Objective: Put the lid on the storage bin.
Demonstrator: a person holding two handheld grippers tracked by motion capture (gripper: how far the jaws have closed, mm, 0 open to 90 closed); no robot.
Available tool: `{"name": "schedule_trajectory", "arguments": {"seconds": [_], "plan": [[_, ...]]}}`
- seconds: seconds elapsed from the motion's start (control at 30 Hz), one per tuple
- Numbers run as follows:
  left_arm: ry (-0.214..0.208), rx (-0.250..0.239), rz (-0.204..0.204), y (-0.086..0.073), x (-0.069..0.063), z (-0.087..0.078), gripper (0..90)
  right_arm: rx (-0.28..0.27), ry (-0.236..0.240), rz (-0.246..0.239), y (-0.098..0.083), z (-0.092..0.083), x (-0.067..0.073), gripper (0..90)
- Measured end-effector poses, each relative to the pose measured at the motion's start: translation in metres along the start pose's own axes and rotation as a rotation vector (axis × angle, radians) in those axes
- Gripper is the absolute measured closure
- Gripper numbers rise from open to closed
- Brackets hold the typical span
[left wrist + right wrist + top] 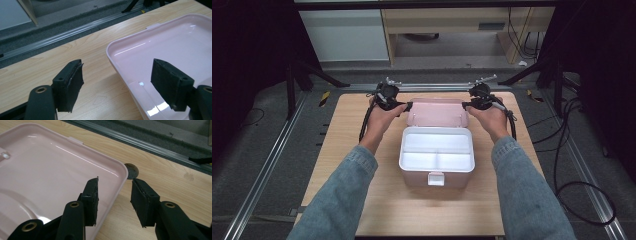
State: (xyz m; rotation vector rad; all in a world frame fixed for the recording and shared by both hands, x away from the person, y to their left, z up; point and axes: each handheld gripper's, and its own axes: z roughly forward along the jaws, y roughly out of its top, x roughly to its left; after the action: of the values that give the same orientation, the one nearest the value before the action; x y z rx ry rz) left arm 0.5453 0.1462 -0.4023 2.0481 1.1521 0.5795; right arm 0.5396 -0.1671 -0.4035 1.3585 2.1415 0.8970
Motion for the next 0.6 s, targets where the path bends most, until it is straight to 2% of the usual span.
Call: {"name": "schedule_trajectory", "arguments": {"seconds": [0.17, 0.27, 0.37, 0.43, 0.6], "plan": [[0.000, 0.023, -0.018, -0.004, 0.002, 0.009, 28.1, 0.013, -0.013, 0.016, -0.001, 0.009, 0.000, 57.0], [0.006, 0.025, -0.026, -0.005, 0.004, 0.012, 29.2, 0.017, -0.024, 0.050, -0.003, 0.012, -0.004, 56.2], [-0.001, 0.025, -0.044, -0.006, 0.005, 0.016, 30.9, 0.022, -0.009, 0.075, -0.005, 0.016, -0.008, 56.0], [0.000, 0.033, -0.047, -0.007, 0.005, 0.020, 32.0, 0.028, 0.002, 0.099, -0.006, 0.020, -0.008, 57.5], [-0.015, 0.048, -0.057, -0.010, 0.005, 0.029, 36.9, 0.050, 0.001, 0.112, -0.010, 0.035, -0.005, 63.1]]}}
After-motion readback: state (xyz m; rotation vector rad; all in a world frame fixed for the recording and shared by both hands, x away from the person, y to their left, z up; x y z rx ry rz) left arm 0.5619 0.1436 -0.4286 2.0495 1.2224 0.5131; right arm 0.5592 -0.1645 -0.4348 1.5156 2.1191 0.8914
